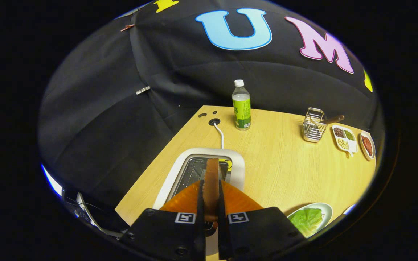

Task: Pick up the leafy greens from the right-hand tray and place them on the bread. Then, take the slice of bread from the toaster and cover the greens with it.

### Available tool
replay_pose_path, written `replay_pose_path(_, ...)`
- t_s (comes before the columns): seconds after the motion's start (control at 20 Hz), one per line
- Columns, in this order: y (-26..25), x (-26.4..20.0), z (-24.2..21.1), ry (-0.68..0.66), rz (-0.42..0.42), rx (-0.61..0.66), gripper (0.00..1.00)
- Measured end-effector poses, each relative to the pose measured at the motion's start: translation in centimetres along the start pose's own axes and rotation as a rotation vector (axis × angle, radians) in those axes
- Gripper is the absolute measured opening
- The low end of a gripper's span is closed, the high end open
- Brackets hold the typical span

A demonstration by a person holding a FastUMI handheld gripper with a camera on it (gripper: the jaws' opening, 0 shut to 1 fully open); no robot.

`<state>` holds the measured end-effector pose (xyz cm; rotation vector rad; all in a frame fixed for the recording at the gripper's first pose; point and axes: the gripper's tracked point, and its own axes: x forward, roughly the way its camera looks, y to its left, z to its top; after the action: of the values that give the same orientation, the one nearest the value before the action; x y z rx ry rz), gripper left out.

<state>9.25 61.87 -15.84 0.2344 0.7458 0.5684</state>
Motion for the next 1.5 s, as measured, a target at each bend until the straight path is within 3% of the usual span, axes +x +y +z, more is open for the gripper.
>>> replay_pose_path(0.25,0.3,-2.3,1.8,-0.057,0.014,0.015,0.15)
replay_pose_path(0.55,-0.1,-8.5,6.3,-0.175,0.077,0.091,0.15)
replay_pose_path(0.85,-6.2,-15.6,7.4,-0.271,0.034,0.120,0.15)
replay_pose_path(1.05,-13.1,-17.4,3.5,-0.258,-0.083,0.157,0.15)
replay_pose_path(1.25,-19.1,-16.0,-2.7,-0.198,-0.177,0.259,0.15)
replay_pose_path(1.5,-20.9,-13.2,-8.4,-0.153,-0.168,0.448,0.15)
